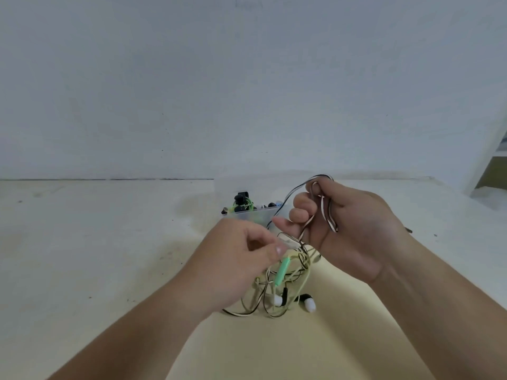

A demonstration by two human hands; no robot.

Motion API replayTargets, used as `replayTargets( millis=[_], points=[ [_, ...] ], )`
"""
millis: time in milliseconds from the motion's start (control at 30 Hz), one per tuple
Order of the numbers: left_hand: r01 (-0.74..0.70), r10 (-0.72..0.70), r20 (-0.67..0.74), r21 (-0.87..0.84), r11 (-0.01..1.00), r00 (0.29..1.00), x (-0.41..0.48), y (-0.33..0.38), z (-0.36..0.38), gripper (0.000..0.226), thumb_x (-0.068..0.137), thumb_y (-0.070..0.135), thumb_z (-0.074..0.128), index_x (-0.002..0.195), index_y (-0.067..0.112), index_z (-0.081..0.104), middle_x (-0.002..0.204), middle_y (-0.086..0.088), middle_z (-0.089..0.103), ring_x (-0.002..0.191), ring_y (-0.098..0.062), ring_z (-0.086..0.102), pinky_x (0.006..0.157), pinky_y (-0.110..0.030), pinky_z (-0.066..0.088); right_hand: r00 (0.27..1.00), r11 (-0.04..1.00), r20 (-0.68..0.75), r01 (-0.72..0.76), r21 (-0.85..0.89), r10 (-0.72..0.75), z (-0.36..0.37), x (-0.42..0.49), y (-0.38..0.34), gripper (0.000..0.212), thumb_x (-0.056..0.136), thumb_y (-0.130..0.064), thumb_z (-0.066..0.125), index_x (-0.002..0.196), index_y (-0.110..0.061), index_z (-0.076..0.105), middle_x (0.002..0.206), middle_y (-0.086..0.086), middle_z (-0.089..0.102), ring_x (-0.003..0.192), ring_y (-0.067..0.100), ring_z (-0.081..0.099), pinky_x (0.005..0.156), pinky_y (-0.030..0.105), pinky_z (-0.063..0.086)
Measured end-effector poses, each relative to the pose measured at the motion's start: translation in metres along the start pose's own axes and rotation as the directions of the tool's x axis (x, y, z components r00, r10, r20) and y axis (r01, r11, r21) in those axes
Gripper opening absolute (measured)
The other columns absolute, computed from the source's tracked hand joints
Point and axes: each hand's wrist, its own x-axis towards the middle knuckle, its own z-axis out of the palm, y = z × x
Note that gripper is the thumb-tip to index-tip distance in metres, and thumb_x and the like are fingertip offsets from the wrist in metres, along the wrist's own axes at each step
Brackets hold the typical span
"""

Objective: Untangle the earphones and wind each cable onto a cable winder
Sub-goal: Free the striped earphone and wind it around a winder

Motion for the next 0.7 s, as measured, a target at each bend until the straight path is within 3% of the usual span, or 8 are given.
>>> replayTargets(
  millis=[67, 167, 300, 467, 533, 600, 700],
  points=[
    [0.001, 0.0, 0.009, -0.025, 1.0, 1.0, -0.002, 0.0, 0.008, 0.014, 0.092, 0.033, 0.068, 0.085, 0.028, 0.079, 0.075, 0.001, 0.075, 0.065, -0.019, 0.067, 0.073, -0.041, 0.055, 1.0, 1.0, 0.025, -0.009, 0.019, 0.009, 0.001, 0.0, 0.002, 0.032, 0.104, -0.018, 0.038, 0.074, -0.009, 0.046, 0.062, 0.008, 0.038, 0.051, 0.022, 0.045, 0.075, 0.049, 0.06],
    [0.089, -0.08, 0.076, -0.133, 0.987, 0.994, -0.005, 0.003, 0.017, 0.028, 0.095, 0.032, 0.063, 0.073, 0.022, 0.076, 0.061, 0.001, 0.065, 0.053, -0.016, 0.057, 0.061, -0.033, 0.045, 0.998, 0.999, 0.065, -0.013, 0.033, 0.011, 0.003, -0.001, 0.004, 0.033, 0.104, -0.018, 0.037, 0.074, -0.009, 0.046, 0.063, 0.009, 0.038, 0.051, 0.022, 0.046, 0.078, 0.05, 0.059],
    [0.215, -0.166, 0.169, -0.337, 0.917, 0.971, -0.005, 0.004, 0.021, 0.02, 0.093, 0.024, 0.067, 0.084, 0.011, 0.078, 0.085, -0.025, 0.071, 0.064, -0.027, 0.055, 0.065, -0.036, 0.04, 0.995, 0.998, 0.101, -0.023, 0.053, 0.018, 0.003, -0.001, 0.006, 0.032, 0.103, -0.019, 0.037, 0.074, -0.01, 0.045, 0.064, 0.008, 0.039, 0.053, 0.022, 0.046, 0.084, 0.05, 0.058],
    [0.256, -0.235, 0.104, -0.449, 0.856, 0.966, -0.004, 0.005, 0.022, 0.012, 0.088, 0.008, 0.067, 0.079, 0.004, 0.074, 0.07, -0.01, 0.065, 0.063, -0.021, 0.055, 0.058, -0.029, 0.044, 0.993, 0.996, 0.115, -0.023, 0.087, 0.013, 0.007, -0.003, 0.005, 0.031, 0.102, -0.021, 0.038, 0.074, -0.011, 0.044, 0.064, 0.006, 0.035, 0.053, 0.02, 0.041, 0.084, 0.049, 0.059],
    [0.223, -0.249, -0.006, -0.42, 0.88, 0.969, 0.0, 0.004, 0.019, 0.015, 0.087, 0.005, 0.061, 0.074, 0.009, 0.068, 0.062, -0.003, 0.06, 0.055, -0.014, 0.052, 0.06, -0.03, 0.046, 0.999, 0.999, 0.043, 0.033, -0.001, -0.033, 0.005, -0.003, -0.001, 0.03, 0.101, -0.02, 0.043, 0.072, -0.011, 0.044, 0.064, 0.005, 0.029, 0.053, 0.02, 0.033, 0.073, 0.045, 0.06],
    [0.174, -0.218, -0.087, -0.358, 0.917, 0.972, 0.002, 0.004, 0.012, 0.016, 0.087, 0.004, 0.059, 0.073, 0.01, 0.065, 0.061, -0.002, 0.061, 0.052, -0.011, 0.053, 0.057, -0.026, 0.048, 0.992, 0.968, -0.053, 0.098, -0.229, -0.113, -0.001, -0.003, -0.007, 0.026, 0.097, -0.013, 0.05, 0.072, -0.012, 0.044, 0.062, 0.005, 0.027, 0.053, 0.021, 0.029, 0.066, 0.04, 0.058],
    [0.105, -0.136, -0.111, -0.251, 0.962, 0.984, 0.004, 0.003, 0.005, 0.012, 0.083, -0.003, 0.057, 0.076, 0.002, 0.066, 0.062, -0.004, 0.062, 0.057, -0.016, 0.053, 0.057, -0.026, 0.048, 0.986, 0.839, -0.06, 0.098, -0.535, -0.153, -0.008, -0.002, -0.006, 0.016, 0.09, 0.0, 0.059, 0.082, -0.01, 0.049, 0.057, 0.004, 0.033, 0.05, 0.02, 0.032, 0.07, 0.04, 0.057]
  ],
)
